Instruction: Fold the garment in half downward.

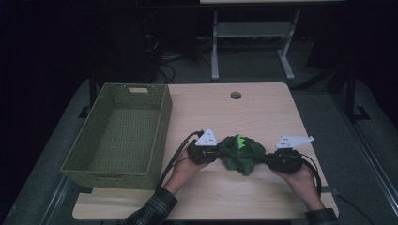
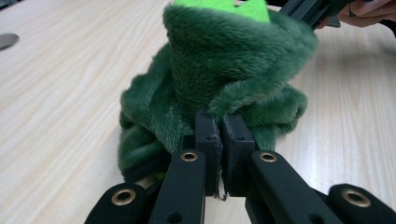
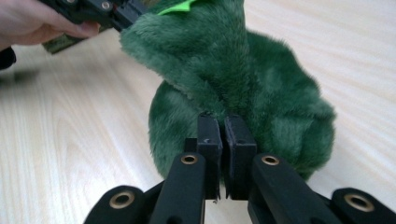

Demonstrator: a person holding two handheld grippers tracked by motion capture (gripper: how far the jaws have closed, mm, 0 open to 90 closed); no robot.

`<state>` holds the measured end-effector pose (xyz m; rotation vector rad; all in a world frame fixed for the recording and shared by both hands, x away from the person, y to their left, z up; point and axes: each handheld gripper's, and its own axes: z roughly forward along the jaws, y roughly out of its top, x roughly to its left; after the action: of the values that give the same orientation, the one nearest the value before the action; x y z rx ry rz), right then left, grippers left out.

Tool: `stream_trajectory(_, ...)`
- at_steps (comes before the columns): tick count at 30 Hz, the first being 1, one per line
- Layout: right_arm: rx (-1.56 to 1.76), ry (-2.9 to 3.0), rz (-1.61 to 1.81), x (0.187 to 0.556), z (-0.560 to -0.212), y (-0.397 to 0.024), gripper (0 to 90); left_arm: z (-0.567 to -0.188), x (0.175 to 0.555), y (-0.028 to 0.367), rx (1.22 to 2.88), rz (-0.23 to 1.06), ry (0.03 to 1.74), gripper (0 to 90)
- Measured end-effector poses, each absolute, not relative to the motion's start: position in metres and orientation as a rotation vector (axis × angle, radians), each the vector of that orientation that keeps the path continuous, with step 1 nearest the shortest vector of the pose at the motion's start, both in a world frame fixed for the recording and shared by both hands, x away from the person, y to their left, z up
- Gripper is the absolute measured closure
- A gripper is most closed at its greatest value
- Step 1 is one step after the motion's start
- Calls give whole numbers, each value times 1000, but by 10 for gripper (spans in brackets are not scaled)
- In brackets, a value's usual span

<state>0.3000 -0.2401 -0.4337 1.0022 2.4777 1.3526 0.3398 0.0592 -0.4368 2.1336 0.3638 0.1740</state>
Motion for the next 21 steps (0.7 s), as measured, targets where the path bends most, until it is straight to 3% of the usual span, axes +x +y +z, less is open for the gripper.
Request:
stream_trajectory(10, 1013, 2518, 1329, 296, -446, -236, 825, -457, 332, 61, 2176, 133, 358, 861)
stream_trajectory(15, 1021, 2525, 1296, 293, -449, -235, 753, -460, 326, 62, 2191, 131, 349, 853)
stream_trajectory(21, 1030, 2511, 1299, 285, -447, -240, 702, -457, 322, 63, 2190, 140, 350, 759)
